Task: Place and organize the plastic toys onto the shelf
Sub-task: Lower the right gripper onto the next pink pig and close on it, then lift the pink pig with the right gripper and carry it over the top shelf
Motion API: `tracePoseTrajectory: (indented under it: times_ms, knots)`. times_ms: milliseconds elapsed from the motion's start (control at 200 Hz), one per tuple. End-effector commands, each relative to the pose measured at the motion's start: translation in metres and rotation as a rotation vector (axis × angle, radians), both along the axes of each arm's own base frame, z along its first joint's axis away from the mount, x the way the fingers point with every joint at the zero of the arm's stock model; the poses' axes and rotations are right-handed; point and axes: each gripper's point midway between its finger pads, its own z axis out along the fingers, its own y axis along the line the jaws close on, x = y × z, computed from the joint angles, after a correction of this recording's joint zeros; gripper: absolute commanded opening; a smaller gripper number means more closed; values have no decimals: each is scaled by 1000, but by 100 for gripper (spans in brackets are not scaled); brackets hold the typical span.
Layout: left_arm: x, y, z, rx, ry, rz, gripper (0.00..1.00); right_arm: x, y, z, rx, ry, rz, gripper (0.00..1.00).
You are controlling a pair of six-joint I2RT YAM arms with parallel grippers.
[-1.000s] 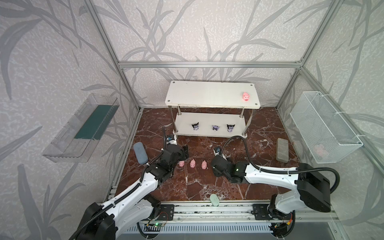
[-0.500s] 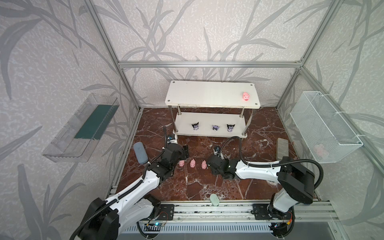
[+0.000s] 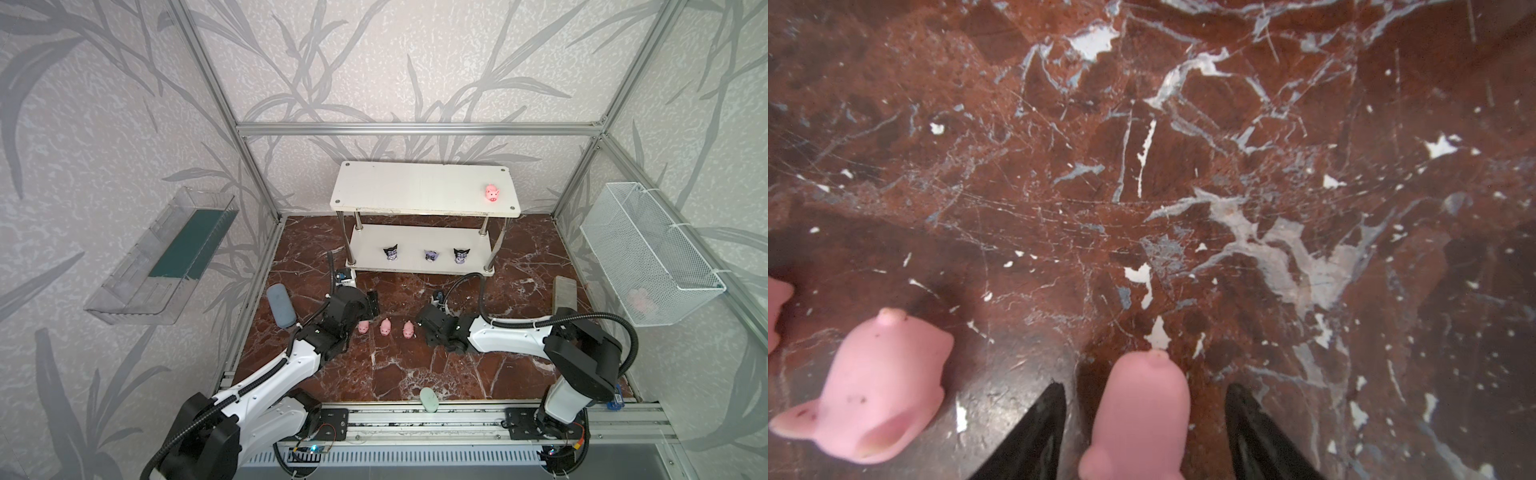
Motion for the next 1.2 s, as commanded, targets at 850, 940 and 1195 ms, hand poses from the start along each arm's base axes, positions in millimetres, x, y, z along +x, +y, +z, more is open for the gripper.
tracePoseTrajectory:
  times_ms: [850, 940, 1195]
  knots:
    - [1, 5, 7, -24, -13, 18, 76, -12, -15, 39, -26, 37, -3, 31]
    - [0, 6, 7, -24, -14, 21, 76, -14, -20, 68, -16, 14, 11, 31]
    - [1, 6, 5, -27, -7, 20, 76, -13, -33, 177, 31, -130, 64, 31]
